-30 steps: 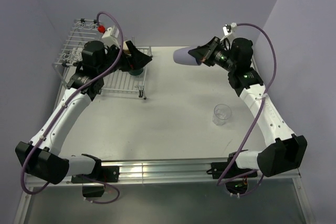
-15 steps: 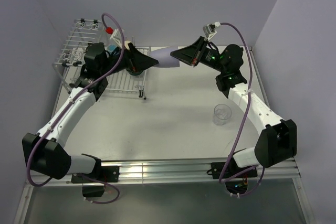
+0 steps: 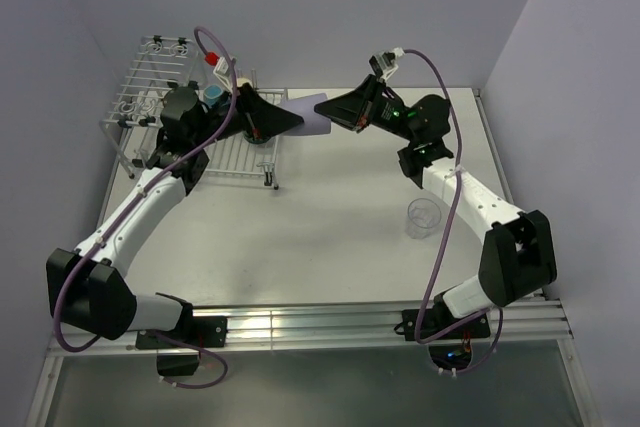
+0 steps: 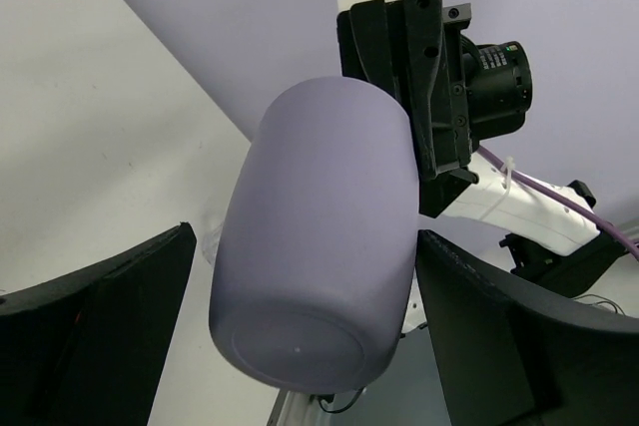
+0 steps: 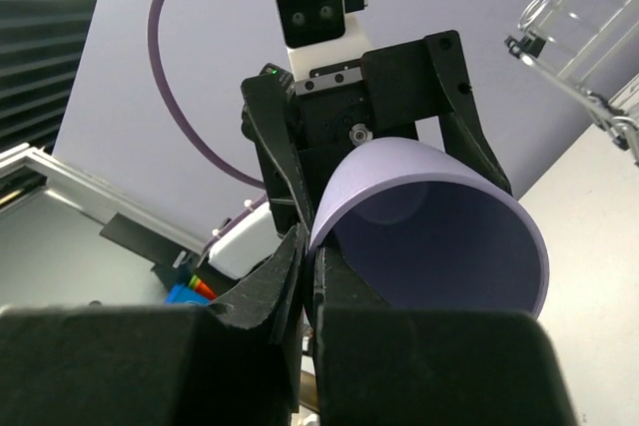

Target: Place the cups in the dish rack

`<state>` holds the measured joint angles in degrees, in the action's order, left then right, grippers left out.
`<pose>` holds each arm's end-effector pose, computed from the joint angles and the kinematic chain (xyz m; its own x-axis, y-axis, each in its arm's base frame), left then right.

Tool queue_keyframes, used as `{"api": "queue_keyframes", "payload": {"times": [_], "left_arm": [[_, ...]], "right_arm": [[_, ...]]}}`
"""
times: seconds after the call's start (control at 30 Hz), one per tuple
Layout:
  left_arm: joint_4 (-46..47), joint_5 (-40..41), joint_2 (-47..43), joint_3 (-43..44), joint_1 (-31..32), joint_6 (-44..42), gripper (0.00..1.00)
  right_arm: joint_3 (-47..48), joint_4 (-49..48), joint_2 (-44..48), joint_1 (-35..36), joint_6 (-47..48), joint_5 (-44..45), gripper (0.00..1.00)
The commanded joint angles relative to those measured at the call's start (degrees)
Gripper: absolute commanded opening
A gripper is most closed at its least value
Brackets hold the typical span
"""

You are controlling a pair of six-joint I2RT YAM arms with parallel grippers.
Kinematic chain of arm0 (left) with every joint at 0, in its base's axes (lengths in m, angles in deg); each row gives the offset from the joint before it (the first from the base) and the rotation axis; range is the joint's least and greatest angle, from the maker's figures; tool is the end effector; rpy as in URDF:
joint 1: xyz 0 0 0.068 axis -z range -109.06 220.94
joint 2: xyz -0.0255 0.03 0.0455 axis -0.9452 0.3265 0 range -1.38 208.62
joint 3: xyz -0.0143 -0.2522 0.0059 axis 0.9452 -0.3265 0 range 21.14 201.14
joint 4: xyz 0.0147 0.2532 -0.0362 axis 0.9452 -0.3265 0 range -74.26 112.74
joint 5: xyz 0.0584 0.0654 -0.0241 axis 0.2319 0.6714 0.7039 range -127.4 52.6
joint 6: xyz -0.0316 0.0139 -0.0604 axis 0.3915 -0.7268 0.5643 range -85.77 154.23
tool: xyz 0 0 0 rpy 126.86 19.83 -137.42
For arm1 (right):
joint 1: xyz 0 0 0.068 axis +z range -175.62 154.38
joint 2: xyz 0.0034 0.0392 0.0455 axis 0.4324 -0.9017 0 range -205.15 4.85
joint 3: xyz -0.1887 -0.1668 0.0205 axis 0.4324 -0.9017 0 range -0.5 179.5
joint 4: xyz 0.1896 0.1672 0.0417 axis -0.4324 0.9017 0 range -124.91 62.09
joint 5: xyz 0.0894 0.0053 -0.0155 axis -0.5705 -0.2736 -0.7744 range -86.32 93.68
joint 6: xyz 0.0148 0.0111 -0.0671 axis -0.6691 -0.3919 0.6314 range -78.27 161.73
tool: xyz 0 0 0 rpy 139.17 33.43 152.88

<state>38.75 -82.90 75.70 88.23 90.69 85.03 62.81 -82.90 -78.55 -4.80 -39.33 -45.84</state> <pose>0.2923 -0.1477 0.3800 -0.6385 -0.3479 -0.6866 0.6481 0.2381 -0.7234 0.2982 0.1594 0.3810 -0.7805 0.3893 -0.4890 -0.5657 -0.1071 0.8176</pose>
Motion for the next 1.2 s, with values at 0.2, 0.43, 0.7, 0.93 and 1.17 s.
{"api": "queue_keyframes", "payload": {"times": [0.2,0.43,0.7,0.93,1.17], "left_arm": [[6.32,-2.84,-2.37,-2.4,0.03,2.98,0.82],[6.49,-3.63,-2.81,-1.7,0.03,3.51,0.22],[-4.3,-0.91,-4.74,3.74,-1.11,-3.07,0.0],[-20.64,4.26,-5.63,10.07,-5.15,-12.28,0.0],[-44.73,29.73,2.19,23.51,-5.51,-25.66,0.0]], "right_arm": [[1.47,-7.73,-1.77,2.82,-2.53,-0.93,0.0],[0.94,-6.33,-2.04,3.26,-0.78,-0.41,0.05],[-0.46,8.24,2.35,1.07,9.93,5.04,0.4],[-1.35,27.83,11.66,-5.26,22.75,14.17,0.43],[2.96,49.98,15.89,-5.97,36.66,28.5,0.44]]}}
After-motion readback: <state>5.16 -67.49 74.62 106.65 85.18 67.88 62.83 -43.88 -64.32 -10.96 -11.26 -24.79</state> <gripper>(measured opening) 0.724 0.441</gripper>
